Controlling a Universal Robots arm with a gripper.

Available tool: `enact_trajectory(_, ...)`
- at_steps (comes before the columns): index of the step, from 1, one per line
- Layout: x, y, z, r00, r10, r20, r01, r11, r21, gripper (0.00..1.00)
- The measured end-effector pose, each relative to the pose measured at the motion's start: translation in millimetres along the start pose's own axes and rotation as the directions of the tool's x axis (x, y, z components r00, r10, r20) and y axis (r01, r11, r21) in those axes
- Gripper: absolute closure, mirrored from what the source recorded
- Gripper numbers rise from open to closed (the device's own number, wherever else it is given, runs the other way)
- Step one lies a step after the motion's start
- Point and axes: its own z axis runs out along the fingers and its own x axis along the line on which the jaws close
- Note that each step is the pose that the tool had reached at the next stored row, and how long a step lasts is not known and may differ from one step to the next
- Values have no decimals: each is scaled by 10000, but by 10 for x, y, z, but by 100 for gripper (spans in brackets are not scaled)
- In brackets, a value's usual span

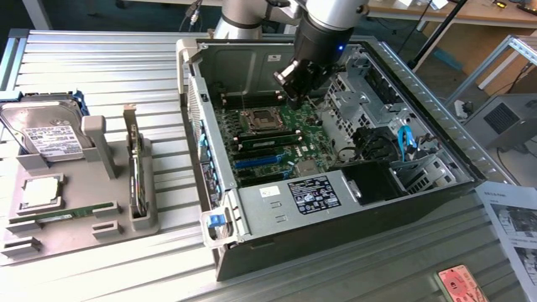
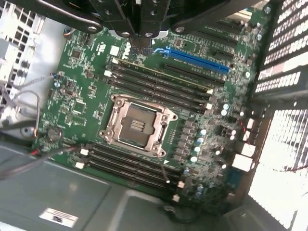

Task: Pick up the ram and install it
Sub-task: 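Press down the ram until it locks into place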

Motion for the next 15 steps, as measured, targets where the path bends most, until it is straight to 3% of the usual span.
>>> enact_trajectory(7, 0, 0, 1, 9929, 1185, 37, -1185, 9929, 29, 89)
enact_trajectory(15, 0, 0, 2, 9711, 2384, 79, -2385, 9711, 54, 89)
